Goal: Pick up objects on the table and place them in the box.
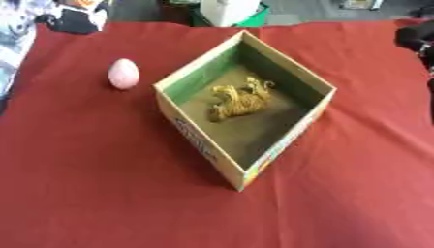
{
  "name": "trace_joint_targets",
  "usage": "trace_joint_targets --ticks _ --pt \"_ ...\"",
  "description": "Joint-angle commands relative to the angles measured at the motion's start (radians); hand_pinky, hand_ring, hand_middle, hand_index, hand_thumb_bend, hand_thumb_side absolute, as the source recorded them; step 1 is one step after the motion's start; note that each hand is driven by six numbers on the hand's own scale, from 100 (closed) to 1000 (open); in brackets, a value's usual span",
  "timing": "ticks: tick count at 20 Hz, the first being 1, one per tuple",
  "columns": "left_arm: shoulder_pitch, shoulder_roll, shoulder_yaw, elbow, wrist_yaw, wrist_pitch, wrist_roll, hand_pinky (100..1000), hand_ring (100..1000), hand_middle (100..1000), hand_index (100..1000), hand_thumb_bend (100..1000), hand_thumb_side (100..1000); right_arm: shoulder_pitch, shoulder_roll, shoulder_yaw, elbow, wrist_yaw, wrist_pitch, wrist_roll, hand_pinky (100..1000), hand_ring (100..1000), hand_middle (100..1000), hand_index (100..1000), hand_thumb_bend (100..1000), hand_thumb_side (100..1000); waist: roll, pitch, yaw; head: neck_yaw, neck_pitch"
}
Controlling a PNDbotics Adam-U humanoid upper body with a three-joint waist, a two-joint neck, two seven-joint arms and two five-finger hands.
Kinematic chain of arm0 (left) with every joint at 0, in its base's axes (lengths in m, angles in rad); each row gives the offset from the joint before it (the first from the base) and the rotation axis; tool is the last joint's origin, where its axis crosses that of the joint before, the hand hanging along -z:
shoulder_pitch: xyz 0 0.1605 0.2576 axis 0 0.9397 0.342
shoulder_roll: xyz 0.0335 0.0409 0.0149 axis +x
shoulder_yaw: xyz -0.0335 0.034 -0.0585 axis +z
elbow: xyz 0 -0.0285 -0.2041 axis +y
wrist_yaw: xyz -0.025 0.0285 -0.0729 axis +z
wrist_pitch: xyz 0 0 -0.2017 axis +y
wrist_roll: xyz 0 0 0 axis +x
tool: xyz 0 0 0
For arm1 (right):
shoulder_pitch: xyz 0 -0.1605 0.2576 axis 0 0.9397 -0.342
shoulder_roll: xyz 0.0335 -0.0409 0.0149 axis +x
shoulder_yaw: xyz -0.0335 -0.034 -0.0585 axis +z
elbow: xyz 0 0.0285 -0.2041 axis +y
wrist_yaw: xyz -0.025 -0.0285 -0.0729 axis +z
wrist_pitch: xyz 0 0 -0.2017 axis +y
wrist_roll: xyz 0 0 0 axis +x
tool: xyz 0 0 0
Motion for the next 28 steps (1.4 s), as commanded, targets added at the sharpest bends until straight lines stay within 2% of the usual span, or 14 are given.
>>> trace_joint_targets --ticks 1,7,11,19,28 --pt "-0.030 -0.028 -0.016 -0.077 -0.023 -0.024 -0.022 478 574 516 388 100 303 -0.014 -0.015 -0.004 -0.020 -0.010 -0.006 -0.004 752 670 519 795 100 620 0.002 -0.031 -0.005 -0.007 0.015" --pt "-0.039 -0.149 -0.050 -0.166 -0.049 -0.060 -0.054 476 568 514 392 100 312 -0.034 -0.033 -0.005 -0.020 -0.023 -0.025 -0.014 747 670 524 794 100 637 0.003 -0.053 -0.015 0.000 0.027" --pt "-0.034 -0.225 -0.071 -0.175 -0.066 -0.079 -0.080 478 568 517 398 100 307 -0.043 -0.048 -0.007 -0.020 -0.028 -0.039 -0.022 747 672 526 793 100 645 0.004 -0.058 -0.023 0.021 0.031" --pt "-0.023 -0.319 -0.119 -0.102 -0.112 -0.127 -0.096 480 575 523 409 100 295 -0.048 -0.053 -0.007 -0.020 -0.028 -0.048 -0.027 748 672 525 793 100 640 0.009 -0.054 -0.036 0.046 0.026" --pt "-0.006 -0.373 -0.167 0.058 -0.057 -0.142 -0.175 503 602 554 485 100 257 -0.054 -0.053 -0.006 -0.020 -0.027 -0.050 -0.027 749 673 525 793 100 638 0.011 -0.042 -0.043 0.044 0.017"
